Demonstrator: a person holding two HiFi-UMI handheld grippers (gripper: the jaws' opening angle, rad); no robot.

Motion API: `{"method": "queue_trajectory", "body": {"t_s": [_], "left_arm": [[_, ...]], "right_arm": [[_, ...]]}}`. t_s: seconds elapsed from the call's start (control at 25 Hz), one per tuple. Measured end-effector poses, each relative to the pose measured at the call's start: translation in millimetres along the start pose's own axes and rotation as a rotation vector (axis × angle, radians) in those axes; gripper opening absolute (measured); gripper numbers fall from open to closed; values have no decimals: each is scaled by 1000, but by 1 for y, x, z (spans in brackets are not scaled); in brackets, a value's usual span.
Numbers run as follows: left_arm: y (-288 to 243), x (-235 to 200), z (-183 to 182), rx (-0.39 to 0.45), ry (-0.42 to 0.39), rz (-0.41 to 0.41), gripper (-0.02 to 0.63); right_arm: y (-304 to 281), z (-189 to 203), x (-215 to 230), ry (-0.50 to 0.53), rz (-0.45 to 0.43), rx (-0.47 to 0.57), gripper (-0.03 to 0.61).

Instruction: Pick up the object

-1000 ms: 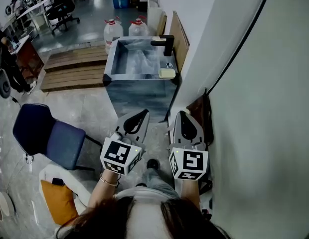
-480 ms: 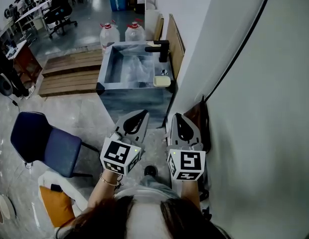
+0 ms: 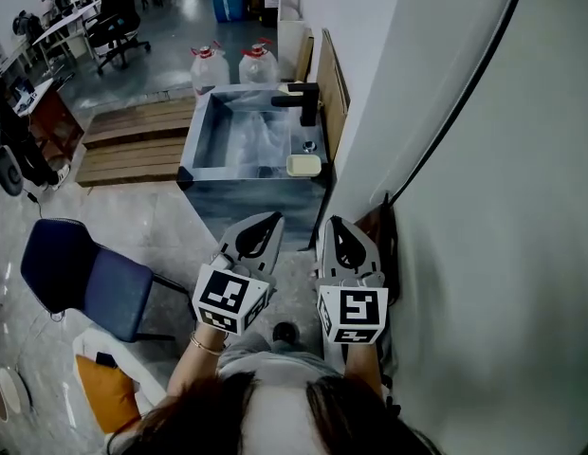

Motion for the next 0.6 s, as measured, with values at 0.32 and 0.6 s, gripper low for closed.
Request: {"method": "queue_trajectory", "body": {"t_s": [0.32,0.6], "left_arm": [[-14,-12,4,-13,12,-13,8],[-30,-32,10,-15,19,-17,8]], "right_arm": [[-22,9,7,-41,-17,-21,26],[-49,19,6,-23,-17,-43,26]]}}
Point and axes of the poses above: the fingertips, and each gripper's own axes: y backward along the fingers, x to its right, z out of its underside, the point moved 5 cm from there along y, backward along the fingers, and after that the axes turned 14 degrees about z, right-handed, at the moved point
